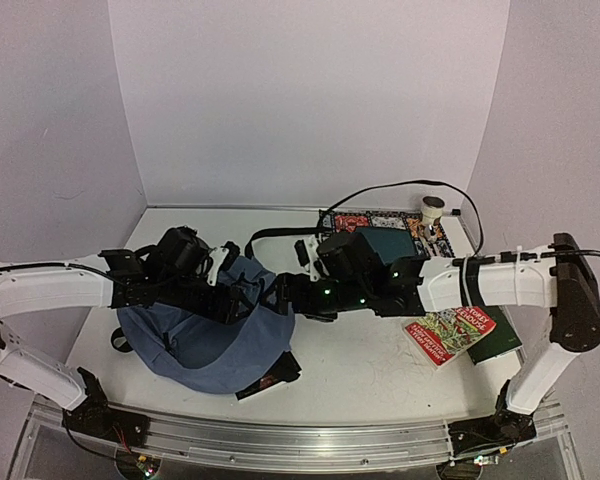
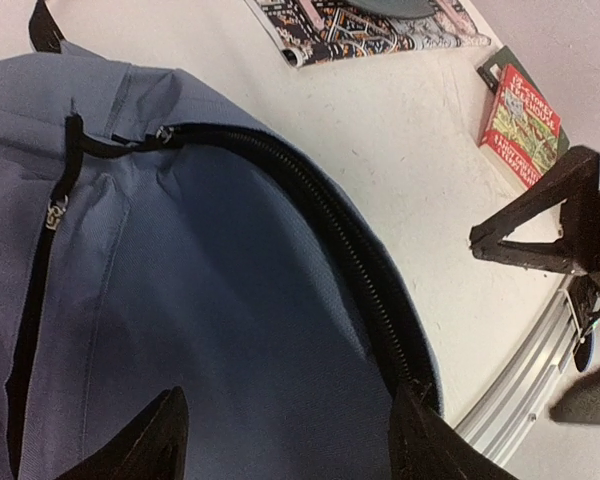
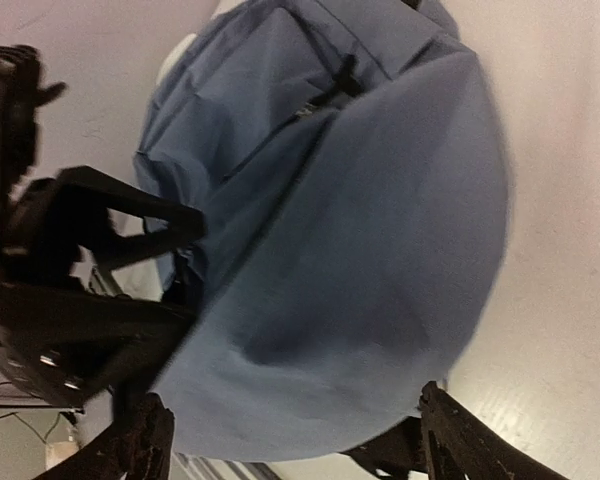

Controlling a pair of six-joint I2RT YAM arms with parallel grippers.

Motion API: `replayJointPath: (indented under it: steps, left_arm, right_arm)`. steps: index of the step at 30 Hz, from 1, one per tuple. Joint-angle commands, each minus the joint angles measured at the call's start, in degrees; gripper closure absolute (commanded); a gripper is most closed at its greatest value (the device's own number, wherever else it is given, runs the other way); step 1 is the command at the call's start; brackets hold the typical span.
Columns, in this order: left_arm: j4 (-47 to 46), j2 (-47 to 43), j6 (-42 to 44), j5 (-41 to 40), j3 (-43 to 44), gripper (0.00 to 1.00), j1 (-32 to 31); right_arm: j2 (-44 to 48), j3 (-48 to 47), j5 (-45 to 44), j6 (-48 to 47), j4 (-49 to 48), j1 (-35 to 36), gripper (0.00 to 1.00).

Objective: Pack the student bag
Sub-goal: Hold the largest pocket of the student bag, then pick up the largest pocket of the bag from the student bag.

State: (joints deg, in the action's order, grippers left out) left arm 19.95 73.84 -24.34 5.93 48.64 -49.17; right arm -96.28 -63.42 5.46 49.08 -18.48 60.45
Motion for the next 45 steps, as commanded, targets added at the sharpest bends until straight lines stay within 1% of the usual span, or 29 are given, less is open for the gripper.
replayJointPath:
  steps: [1,6,9,12,14,15,17,19,23,25,28,30,33,35,37,40,45]
  left_arm:
    - [0.30,2.58,-0.26,4.82,2.80,0.30,0.27]
    - [-0.47,4.03,-0.99,7.80,2.61,0.29,0.30]
    - [-0.97,3.49,-1.26,8.25,2.31,0.28,0.13]
    - [-1.20,3.37,-1.48,8.30,2.11,0.27,0.07]
    - [-1.23,3.35,-1.59,8.22,2.03,0.27,0.04]
    - [-1.29,3.31,-1.73,7.97,1.96,0.27,0.05]
    - [-1.26,2.98,-2.03,7.21,1.74,0.27,0.03]
    - [-1.33,2.90,-2.42,6.66,1.57,0.27,0.02]
    - [-1.46,3.44,-3.06,6.66,1.87,0.27,0.04]
    - [-1.76,3.81,-3.63,6.57,2.14,0.27,0.04]
    - [-2.53,4.27,-5.18,6.18,2.48,0.27,0.03]
    - [-3.38,4.76,-7.08,5.46,2.88,0.27,0.03]
    - [-4.80,5.55,-10.24,3.84,3.53,0.27,0.04]
    - [-5.70,5.87,-12.23,2.38,3.93,0.27,0.17]
    - [-6.90,6.23,-14.78,1.40,4.14,0.26,0.41]
    - [-8.43,7.07,-17.70,0.64,4.41,0.26,0.97]
    - [-9.35,10.48,-18.68,1.09,6.23,0.26,1.35]
  right_arm:
    - [-3.10,-4.59,0.59,4.76,0.53,0.22,0.07]
    - [-6.98,-7.15,-0.07,8.25,2.77,0.25,0.08]
    - [-9.22,-8.43,0.15,9.00,3.98,0.22,0.12]
    - [-11.14,-10.29,0.43,8.73,6.15,0.24,0.19]
    - [-11.37,-10.39,-0.20,8.51,7.92,0.22,0.28]
    - [-11.08,-9.91,-0.45,8.51,8.24,0.23,0.33]
    - [-10.07,-8.27,-0.86,8.47,8.24,0.23,0.43]
    - [-9.02,-6.85,-0.82,7.41,7.12,0.27,0.55]
    - [-6.52,-1.98,0.25,6.56,-0.01,0.23,0.80]
    - [-6.15,-0.07,1.17,6.38,-3.80,0.26,0.88]
    - [-6.34,2.59,4.65,5.79,-11.50,0.25,0.87]
    - [-6.70,4.81,7.15,6.00,-18.49,0.22,0.87]
    - [-7.24,7.54,8.71,6.72,-27.18,0.23,0.93]
    - [-7.72,8.62,9.04,6.94,-30.52,0.23,0.98]
    - [-8.20,8.81,9.64,6.74,-32.87,0.22,0.99]
    - [-8.85,8.28,10.30,5.92,-33.72,0.20,1.00]
    - [-9.56,8.05,10.24,5.36,-33.73,0.21,1.00]
